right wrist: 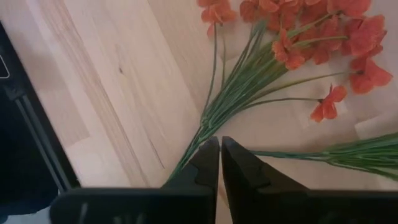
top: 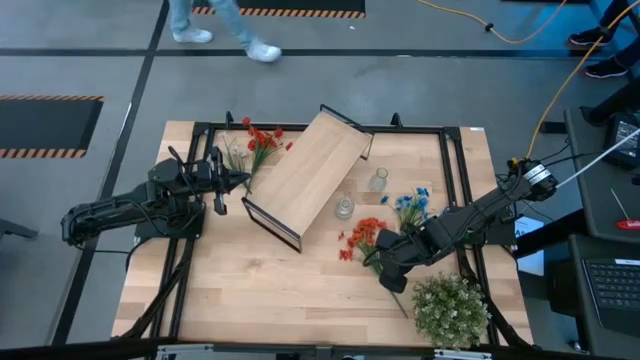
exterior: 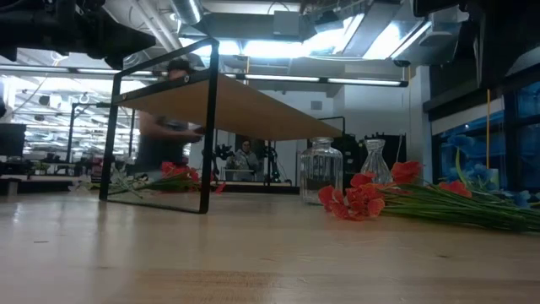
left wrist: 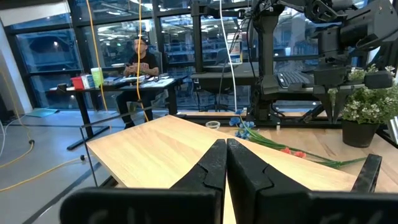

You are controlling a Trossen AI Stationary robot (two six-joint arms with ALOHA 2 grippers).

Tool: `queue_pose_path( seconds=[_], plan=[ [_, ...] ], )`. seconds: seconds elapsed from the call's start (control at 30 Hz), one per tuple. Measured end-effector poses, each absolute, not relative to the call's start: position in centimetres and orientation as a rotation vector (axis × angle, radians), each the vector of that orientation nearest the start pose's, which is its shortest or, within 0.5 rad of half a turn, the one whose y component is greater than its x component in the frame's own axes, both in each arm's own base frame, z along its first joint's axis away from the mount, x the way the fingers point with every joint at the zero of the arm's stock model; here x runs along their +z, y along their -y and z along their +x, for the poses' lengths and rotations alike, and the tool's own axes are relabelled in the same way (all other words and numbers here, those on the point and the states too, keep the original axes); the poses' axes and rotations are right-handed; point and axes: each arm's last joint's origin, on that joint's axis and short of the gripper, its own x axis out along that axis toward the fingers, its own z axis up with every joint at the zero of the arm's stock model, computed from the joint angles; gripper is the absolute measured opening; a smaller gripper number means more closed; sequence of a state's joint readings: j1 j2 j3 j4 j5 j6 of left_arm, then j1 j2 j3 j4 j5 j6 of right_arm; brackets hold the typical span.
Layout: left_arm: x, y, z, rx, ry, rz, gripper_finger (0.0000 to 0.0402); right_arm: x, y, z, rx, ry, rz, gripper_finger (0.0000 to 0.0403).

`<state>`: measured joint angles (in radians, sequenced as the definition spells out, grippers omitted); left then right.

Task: Pick and place flowers into a vace then onto a shelf
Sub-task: Put the orange flowers into the right transparent vase

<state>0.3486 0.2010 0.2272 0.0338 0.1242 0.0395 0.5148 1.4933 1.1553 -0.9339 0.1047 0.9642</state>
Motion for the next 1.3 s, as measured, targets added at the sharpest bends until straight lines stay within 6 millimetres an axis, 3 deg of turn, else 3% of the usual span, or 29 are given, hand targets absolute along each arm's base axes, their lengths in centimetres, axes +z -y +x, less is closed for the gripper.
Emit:
queue_pose_path(
  seconds=[0.27, 0.6, 0.8, 1.3],
  plan=[
    [22.8, -3.1, 9.6, 0.225, 0.054, 0.053, 0.0008, 25.0, -13.4, 24.4, -0.261, -1.241, 0.442, 0.0044],
    [22.8, -3.1, 9.6, 0.226, 0.053, 0.053, 0.0007, 25.0, -13.4, 24.5, -0.3, -1.221, 0.456, 0.0172],
    [22.8, -3.1, 9.6, 0.226, 0.052, 0.053, 0.0007, 23.8, -13.7, 25.0, -0.367, -1.245, 0.49, 0.0221],
    [22.7, -3.1, 9.6, 0.225, 0.045, 0.05, 0.0006, 18.7, -14.9, 27.0, -0.44, -1.372, 0.413, 0.0236]
  ],
)
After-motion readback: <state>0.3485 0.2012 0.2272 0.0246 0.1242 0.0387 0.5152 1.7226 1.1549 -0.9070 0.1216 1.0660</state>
